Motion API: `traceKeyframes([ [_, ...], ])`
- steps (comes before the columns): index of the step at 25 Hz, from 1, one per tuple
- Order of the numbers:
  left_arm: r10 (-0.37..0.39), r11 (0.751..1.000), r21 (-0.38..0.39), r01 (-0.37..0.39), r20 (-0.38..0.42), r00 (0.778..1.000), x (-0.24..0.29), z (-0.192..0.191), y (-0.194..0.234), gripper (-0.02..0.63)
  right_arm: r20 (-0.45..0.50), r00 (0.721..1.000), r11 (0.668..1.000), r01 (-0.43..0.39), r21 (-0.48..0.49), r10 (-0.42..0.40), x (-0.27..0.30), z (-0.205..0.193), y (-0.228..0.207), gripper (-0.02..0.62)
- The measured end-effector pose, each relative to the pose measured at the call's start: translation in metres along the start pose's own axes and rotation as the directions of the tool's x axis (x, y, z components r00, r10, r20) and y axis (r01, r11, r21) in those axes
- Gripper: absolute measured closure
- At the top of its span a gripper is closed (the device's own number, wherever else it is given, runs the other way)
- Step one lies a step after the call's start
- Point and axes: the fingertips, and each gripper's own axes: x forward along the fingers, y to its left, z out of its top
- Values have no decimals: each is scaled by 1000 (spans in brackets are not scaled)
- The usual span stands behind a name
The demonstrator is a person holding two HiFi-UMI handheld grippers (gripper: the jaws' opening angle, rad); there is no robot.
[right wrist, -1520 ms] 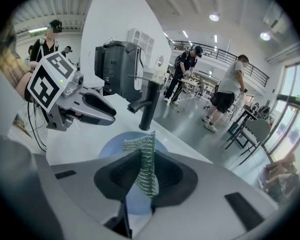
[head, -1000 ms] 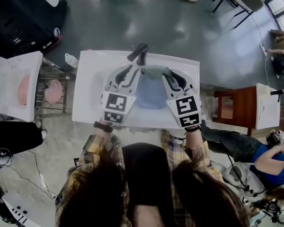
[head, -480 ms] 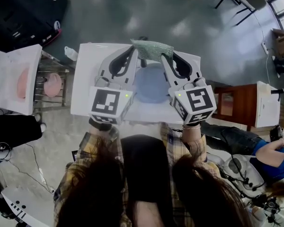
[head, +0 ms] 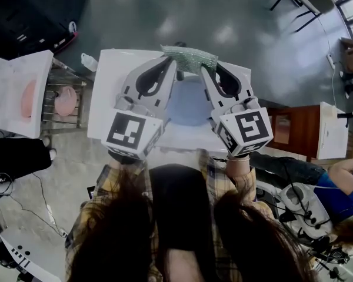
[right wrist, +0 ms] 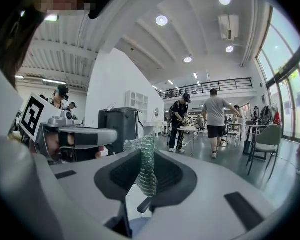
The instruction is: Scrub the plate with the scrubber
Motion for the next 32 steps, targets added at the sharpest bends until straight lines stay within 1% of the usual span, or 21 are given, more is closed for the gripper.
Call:
traceKeyframes([
  [3,-2,1000,-1,2,0,1000,-2,6,-3,591,0,1000,1000,-1,-10,1,0,1,0,508],
  [12,-3,1000,16,3,2,1000,-3,7,-4,591,-19,1000,1000,0,-15,0,-3,0,-2,508],
  [17,3,1000,28,-3,4,1000,-2,6,-4,591,-13,1000,1000,6,-5,-6,-3,-2,-3,508],
  [32,7,999,36,-7,10,1000,-2,11,-4,591,-18,1000,1000,-4,-18,4,-3,1,-1,508],
])
